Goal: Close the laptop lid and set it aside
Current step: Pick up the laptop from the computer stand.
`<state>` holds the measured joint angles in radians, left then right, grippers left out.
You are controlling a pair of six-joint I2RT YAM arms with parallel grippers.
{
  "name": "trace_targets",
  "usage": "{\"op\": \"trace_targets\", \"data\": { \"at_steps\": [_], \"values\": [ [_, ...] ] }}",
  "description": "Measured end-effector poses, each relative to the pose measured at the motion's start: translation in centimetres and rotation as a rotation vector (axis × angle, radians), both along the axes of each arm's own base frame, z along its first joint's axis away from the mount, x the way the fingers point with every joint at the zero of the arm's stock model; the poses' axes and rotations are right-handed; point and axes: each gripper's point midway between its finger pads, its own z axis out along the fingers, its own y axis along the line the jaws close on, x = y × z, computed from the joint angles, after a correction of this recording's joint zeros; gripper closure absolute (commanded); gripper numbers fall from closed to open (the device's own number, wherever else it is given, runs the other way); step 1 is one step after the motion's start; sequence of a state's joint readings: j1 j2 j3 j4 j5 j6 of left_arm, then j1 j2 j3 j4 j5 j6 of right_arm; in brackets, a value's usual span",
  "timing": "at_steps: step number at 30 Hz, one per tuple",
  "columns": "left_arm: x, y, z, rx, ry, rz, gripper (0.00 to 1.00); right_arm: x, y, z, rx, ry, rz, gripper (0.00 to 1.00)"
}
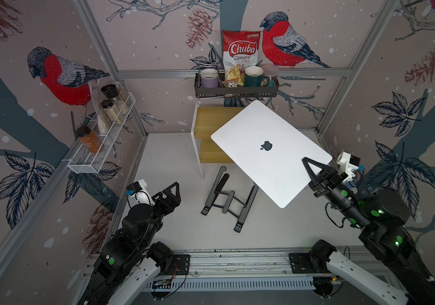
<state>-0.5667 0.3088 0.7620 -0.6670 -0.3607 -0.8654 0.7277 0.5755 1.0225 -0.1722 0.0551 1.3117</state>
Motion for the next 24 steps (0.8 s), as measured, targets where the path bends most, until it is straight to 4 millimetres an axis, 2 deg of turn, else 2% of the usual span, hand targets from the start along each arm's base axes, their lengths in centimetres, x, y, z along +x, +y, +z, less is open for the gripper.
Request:
{"op": "trace_targets", "data": {
  "at_steps": [3,5,10,14,20,24],
  "values": [
    [0.0,-0.3,0.1,-0.006,-0.001,-0.016,0.08,2.0,0.9,1.6,0.005,0.017,-0.046,1.0],
    [0.0,-0.4,0.1,-0.007,-0.001,-0.017,0.08,3.1,2.3,2.7,0.005,0.024,-0.055,1.0],
    [0.1,-0.4,0.1,-0.008,-0.002,-0.018,0.08,3.2,6.3,4.2,0.01,0.016,-0.072,1.0],
    [0.1,-0.4,0.2,-0.008,-0.004,-0.016,0.08,3.8,9.0,4.2,-0.021,0.021,-0.157,1.0],
    [0.0,-0.3,0.2,-0.009,-0.008,-0.011,0.08,6.7,8.4,3.7,0.004,0.092,-0.418,1.0],
    [-0.1,-0.2,0.3,-0.013,-0.014,-0.011,0.08,7.9,8.8,3.4,0.053,0.134,-0.508,1.0]
  ]
}}
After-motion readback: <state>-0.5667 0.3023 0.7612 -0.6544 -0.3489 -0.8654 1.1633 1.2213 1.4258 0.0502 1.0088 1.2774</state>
